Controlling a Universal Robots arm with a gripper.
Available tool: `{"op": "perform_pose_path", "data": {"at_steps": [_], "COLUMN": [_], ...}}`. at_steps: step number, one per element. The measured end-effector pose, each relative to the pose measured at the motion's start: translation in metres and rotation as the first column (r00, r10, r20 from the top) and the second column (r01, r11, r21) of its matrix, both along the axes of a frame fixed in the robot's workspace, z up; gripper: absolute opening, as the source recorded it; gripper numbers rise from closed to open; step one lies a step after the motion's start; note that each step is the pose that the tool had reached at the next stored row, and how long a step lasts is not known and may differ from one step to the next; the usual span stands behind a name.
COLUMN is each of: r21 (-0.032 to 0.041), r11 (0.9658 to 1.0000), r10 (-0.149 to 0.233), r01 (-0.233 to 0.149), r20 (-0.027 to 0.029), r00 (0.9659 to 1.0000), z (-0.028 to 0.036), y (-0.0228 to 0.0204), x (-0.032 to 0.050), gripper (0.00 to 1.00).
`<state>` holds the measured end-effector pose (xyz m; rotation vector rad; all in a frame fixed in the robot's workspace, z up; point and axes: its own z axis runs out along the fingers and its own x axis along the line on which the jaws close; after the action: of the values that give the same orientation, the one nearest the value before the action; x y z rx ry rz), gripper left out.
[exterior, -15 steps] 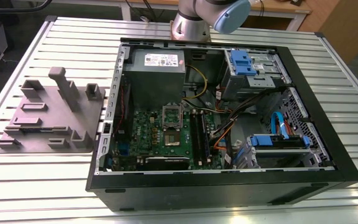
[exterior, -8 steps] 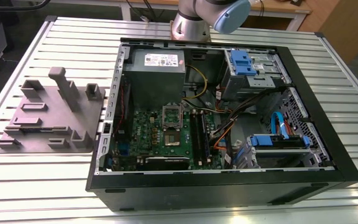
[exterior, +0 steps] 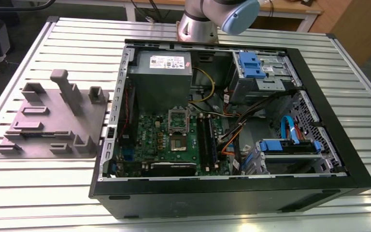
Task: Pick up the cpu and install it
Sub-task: 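Pick up the cpu and move it towards the insertion slot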
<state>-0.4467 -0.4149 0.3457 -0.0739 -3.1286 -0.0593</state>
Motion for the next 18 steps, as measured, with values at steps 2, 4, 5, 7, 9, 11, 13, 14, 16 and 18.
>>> {"op": "perform_pose_path", "data": {"at_steps": [2, 4, 5, 7, 9, 11, 13, 14, 16, 18], "r21": [0.0, 0.0001, 0.0, 0.0, 0.0, 0.0, 0.0, 0.0, 0.0, 0.0], "r11": [1.0, 1.0, 1.0, 1.0, 1.0, 1.0, 1.0, 1.0, 1.0, 1.0], "r10": [0.0, 0.0, 0.0, 0.0, 0.0, 0.0, 0.0, 0.0, 0.0, 0.0], "r01": [0.0, 0.0, 0.0, 0.0, 0.0, 0.0, 0.0, 0.0, 0.0, 0.0], "r20": [0.0, 0.0, 0.0, 0.0, 0.0, 0.0, 0.0, 0.0, 0.0001, 0.0], "r00": [1.0, 1.0, 1.0, 1.0, 1.0, 1.0, 1.0, 1.0, 1.0, 1.0], "z": [0.0, 0.0, 0.0, 0.0, 0.0, 0.0, 0.0, 0.0, 0.0001, 0.0005], "y": [0.0, 0.0, 0.0, 0.0, 0.0, 0.0, 0.0, 0.0, 0.0, 0.0], "x": [0.0004, 0.0006, 0.0007, 0.0013, 0.0016, 0.0017, 0.0018, 0.002, 0.002, 0.002], "gripper": [0.47, 0.47, 0.47, 0.47, 0.47, 0.47, 0.47, 0.47, 0.47, 0.47]}}
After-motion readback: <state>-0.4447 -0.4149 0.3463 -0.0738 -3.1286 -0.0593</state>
